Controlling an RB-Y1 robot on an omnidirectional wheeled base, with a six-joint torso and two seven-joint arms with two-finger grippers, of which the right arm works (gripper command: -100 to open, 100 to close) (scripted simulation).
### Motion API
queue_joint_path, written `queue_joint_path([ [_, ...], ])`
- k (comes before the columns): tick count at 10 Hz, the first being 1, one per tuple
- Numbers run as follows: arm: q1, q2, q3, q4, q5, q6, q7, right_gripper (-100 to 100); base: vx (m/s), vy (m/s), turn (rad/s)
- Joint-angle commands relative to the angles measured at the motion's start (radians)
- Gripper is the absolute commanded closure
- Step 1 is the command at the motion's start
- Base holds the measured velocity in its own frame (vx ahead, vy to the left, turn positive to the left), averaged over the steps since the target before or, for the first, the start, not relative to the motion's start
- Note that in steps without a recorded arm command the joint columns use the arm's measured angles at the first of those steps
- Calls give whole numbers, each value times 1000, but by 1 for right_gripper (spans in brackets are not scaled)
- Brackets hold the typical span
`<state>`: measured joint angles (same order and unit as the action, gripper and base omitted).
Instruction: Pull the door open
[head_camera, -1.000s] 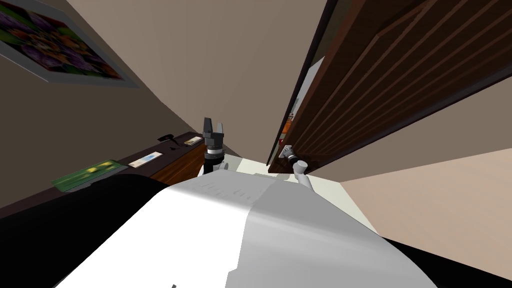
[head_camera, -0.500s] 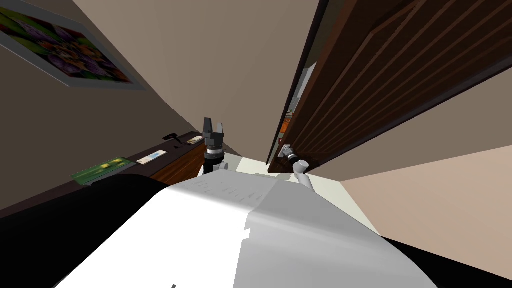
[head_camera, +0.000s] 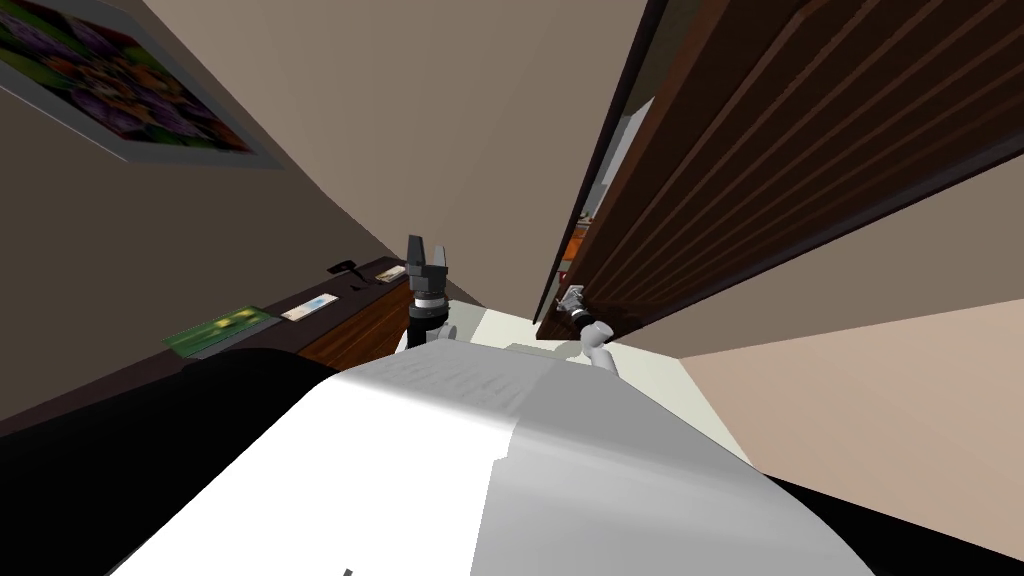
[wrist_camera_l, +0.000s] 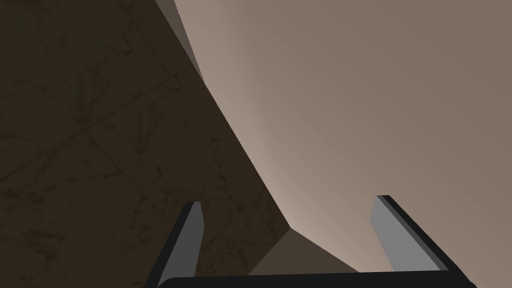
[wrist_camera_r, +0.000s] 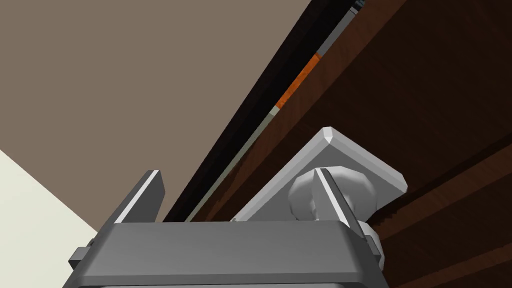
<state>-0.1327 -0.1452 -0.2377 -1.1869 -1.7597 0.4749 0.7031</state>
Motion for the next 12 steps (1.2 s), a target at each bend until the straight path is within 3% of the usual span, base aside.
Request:
queue_joint_path([
  [1,15,2,-15,-4,-35,-8,-23,-100,-76,-46,-27],
  [8,47,78,-32,-20,-219,42,-85,-100,-100,-65,-28],
  [12,61,114,-40,-26,-296,63,-111,-100,-73,-47,-20],
])
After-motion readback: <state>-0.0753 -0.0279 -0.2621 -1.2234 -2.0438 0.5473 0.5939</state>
